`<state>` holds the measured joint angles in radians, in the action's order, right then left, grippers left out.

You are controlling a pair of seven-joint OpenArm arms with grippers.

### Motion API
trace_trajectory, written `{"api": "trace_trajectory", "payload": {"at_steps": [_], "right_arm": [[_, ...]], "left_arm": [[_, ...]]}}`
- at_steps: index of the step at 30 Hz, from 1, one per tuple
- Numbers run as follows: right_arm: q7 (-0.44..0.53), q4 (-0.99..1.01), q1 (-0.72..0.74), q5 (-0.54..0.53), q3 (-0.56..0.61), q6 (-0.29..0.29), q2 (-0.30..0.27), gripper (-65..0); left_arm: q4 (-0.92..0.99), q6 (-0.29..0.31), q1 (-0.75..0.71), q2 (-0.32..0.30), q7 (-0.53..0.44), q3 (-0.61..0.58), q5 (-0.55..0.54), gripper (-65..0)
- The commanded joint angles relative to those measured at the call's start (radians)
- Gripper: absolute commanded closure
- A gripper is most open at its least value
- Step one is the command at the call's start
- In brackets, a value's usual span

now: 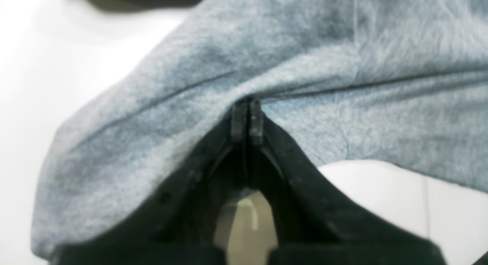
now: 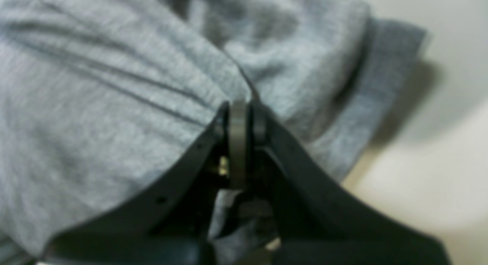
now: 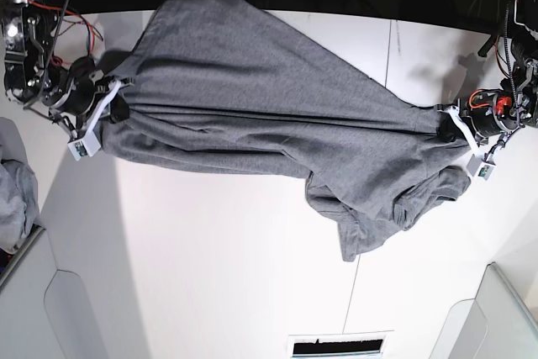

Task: Layout the t-shirt on the table in an organized manner, then fold the t-shirt properly
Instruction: 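Grasp the shirt with both grippers and lift it to straighten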

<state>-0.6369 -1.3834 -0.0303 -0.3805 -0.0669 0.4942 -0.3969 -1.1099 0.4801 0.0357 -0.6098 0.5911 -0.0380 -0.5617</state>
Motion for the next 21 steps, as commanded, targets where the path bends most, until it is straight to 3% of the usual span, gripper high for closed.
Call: {"api": "trace_trajectory", "payload": {"at_steps": [1,4,9,12,16,21], "right_arm": [[0.005,-0.050,-0.017,-0.009,-0.010,0.003,-0.009,0.0],[0.004,-0.157,-0.080,-0.008,-0.032,0.002,0.010,0.0],[0.004,-0.296,-0.074,-0.045,-0.101,0.000,0.067,-1.3],[0.005,-0.299,-0.018,-0.094,-0.108,0.000,0.116,-17.5],[0.037,-0.245,0.081,-0.105,-0.069,0.000,0.228,-21.3],[0.133,-0.041,0.257,-0.009,-0.007,-0.006,0.416,-21.3]], "left_arm": [[-0.001,-0.019,0.013,-0.021,0.024,0.004,0.029,-0.4],[-0.001,-0.017,0.020,-0.026,0.026,0.004,0.031,-0.4],[-0.001,0.041,0.019,-0.028,0.041,0.004,0.019,-0.4],[-0.002,0.041,0.019,-0.028,0.042,0.004,-0.006,-0.4],[-0.002,0.068,0.014,-0.027,0.049,0.004,-0.044,-0.5],[-0.002,0.098,0.013,-0.027,0.050,0.004,-0.079,-0.4]]}}
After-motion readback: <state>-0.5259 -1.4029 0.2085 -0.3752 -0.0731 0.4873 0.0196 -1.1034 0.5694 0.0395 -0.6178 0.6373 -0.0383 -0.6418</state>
